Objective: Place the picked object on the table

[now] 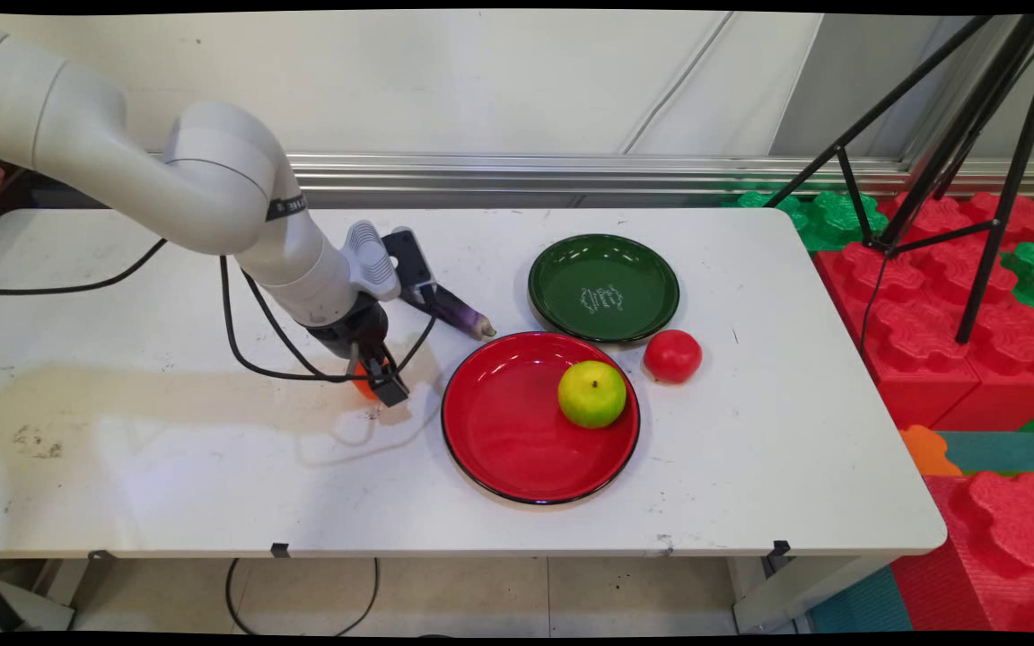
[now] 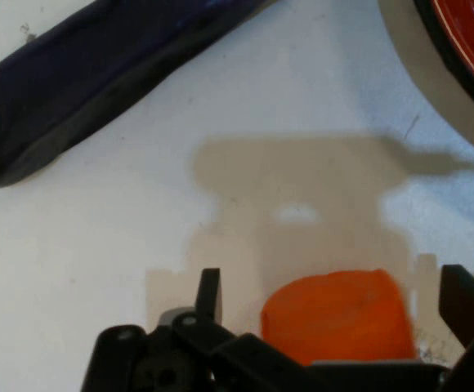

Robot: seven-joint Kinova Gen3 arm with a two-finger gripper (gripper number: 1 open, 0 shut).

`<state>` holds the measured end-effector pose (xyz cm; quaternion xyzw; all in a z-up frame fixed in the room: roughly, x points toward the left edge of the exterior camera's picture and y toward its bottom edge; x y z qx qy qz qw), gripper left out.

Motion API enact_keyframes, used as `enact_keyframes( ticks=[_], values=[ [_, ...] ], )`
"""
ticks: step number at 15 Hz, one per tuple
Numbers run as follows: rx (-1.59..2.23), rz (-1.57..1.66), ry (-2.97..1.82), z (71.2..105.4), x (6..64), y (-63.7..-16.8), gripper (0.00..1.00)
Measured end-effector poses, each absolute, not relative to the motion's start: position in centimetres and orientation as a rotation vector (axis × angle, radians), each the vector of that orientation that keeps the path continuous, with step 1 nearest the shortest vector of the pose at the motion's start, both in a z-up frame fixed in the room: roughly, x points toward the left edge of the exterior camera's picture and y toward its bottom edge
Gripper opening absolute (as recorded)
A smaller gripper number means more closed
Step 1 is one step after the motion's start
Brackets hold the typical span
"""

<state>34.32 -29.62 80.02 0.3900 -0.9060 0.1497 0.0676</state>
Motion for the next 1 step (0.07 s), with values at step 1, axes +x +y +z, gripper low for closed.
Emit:
enact_keyframes(
  ticks=[1],
  values=[
    [1.170,0.450,-2.731,79.99,34.38,-29.63,1.00]
  ],
)
